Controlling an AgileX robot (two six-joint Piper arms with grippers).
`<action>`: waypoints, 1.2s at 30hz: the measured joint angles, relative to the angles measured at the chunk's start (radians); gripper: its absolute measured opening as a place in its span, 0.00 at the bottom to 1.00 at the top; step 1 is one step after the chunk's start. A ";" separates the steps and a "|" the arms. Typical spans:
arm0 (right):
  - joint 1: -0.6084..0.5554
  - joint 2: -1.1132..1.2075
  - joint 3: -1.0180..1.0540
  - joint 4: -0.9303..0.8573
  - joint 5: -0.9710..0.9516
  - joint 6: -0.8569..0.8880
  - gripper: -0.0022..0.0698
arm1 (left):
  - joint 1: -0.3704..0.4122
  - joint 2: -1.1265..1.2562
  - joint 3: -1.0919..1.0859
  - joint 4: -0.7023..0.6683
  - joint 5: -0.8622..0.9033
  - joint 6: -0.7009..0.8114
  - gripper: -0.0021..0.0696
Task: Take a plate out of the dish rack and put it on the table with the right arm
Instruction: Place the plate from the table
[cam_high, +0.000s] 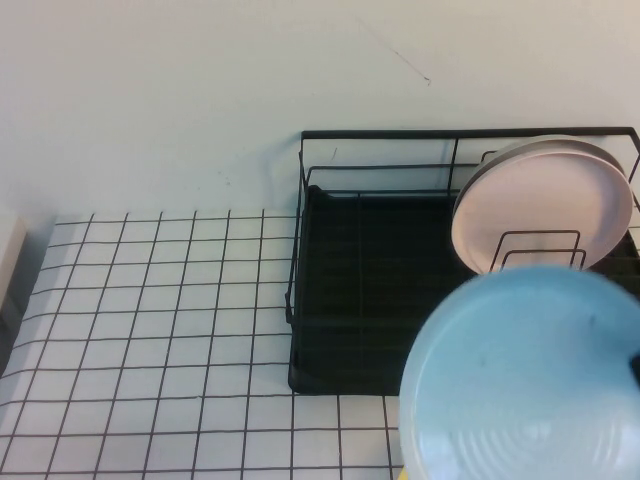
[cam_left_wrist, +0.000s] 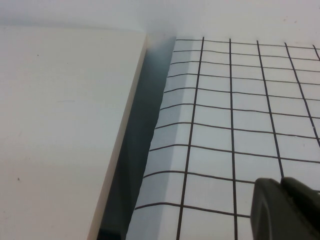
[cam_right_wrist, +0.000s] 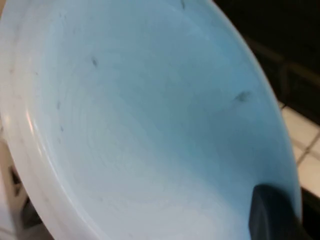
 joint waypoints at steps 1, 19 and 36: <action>0.000 0.000 0.054 0.021 -0.002 -0.020 0.08 | 0.000 0.000 0.000 0.000 0.000 0.000 0.02; 0.000 0.072 0.502 0.232 -0.435 -0.411 0.12 | 0.000 0.000 0.000 0.000 0.000 0.000 0.02; 0.000 0.161 0.301 0.018 -0.245 -0.249 0.71 | 0.000 0.000 0.000 0.000 0.000 0.000 0.02</action>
